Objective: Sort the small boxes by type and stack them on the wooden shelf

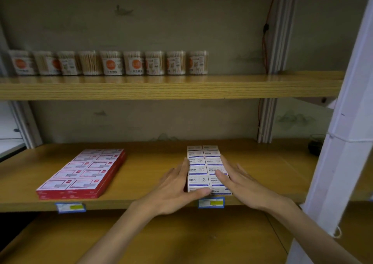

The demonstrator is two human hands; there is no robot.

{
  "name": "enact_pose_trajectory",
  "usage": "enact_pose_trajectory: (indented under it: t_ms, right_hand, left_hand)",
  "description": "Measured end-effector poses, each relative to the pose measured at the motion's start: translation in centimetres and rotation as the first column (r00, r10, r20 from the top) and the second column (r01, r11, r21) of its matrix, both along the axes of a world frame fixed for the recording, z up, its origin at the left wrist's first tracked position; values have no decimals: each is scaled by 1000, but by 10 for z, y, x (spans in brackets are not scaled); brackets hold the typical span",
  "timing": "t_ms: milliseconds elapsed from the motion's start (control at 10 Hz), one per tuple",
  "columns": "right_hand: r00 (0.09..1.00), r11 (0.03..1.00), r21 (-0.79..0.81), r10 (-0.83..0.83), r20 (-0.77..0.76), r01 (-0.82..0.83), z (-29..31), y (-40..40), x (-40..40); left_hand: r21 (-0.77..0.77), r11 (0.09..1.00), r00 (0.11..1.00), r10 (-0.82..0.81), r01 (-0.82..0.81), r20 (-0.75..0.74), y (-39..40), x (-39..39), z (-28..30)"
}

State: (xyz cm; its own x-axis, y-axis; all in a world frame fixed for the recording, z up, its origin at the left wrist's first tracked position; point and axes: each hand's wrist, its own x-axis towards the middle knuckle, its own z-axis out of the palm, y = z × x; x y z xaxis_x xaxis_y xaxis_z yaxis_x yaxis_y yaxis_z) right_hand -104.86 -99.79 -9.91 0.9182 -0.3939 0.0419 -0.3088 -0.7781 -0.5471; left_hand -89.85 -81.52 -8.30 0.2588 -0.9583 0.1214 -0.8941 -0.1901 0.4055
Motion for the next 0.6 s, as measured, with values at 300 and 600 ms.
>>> enact_pose_trajectory:
  t_ms: [300, 600]
  right_hand:
    - [992, 988, -120, -103, -76, 94, -3, 5, 2]
    - [987, 994, -78, -70, 144, 81, 8, 1, -8]
  left_hand:
    - [21, 998, 983, 62, -66, 175, -4, -3, -9]
    - [-219, 945, 938, 287, -244, 193, 37, 18, 0]
